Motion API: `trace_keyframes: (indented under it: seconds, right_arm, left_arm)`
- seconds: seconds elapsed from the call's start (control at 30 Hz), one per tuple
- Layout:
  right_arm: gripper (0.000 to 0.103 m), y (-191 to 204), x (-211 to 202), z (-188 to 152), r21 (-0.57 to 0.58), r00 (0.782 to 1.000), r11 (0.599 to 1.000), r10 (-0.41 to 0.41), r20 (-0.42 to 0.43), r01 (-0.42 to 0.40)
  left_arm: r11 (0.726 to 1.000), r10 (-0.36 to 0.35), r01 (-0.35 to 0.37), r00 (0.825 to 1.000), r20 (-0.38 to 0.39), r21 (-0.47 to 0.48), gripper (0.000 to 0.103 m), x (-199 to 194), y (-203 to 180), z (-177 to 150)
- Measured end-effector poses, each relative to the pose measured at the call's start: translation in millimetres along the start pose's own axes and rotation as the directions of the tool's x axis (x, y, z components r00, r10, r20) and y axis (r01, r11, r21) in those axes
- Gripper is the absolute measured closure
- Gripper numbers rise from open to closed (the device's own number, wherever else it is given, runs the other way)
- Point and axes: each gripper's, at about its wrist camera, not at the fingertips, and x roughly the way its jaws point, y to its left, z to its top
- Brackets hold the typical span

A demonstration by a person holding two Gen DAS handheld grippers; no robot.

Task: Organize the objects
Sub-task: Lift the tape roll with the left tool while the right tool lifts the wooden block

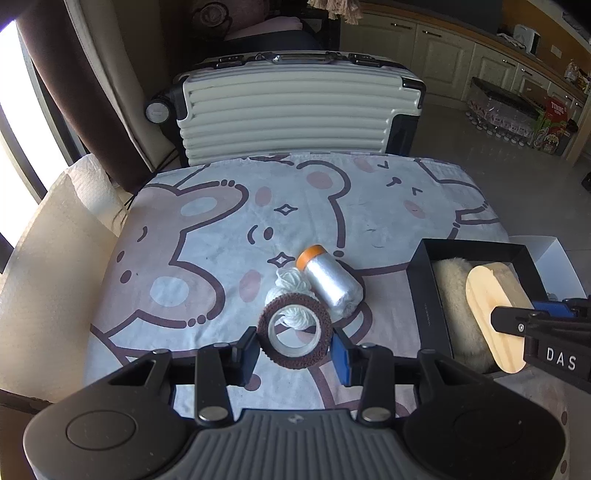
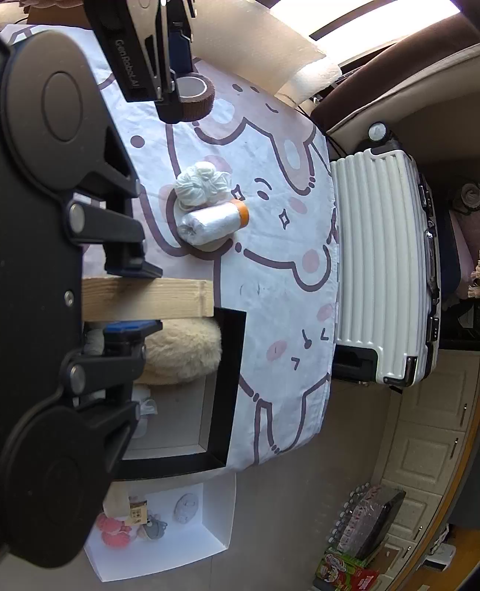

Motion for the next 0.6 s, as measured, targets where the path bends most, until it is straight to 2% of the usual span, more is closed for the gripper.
trace_keyframes:
  seconds: [0.6]
  right_arm:
    - [0.080, -29.5, -10.8, -4.2, 0.045, 0.999, 0.999, -0.027, 0.022, 0.026]
  left_arm:
    - [0.999, -0.037, 0.037, 0.999, 0.011, 0.021, 0.060, 1.5, -30.0, 4.6]
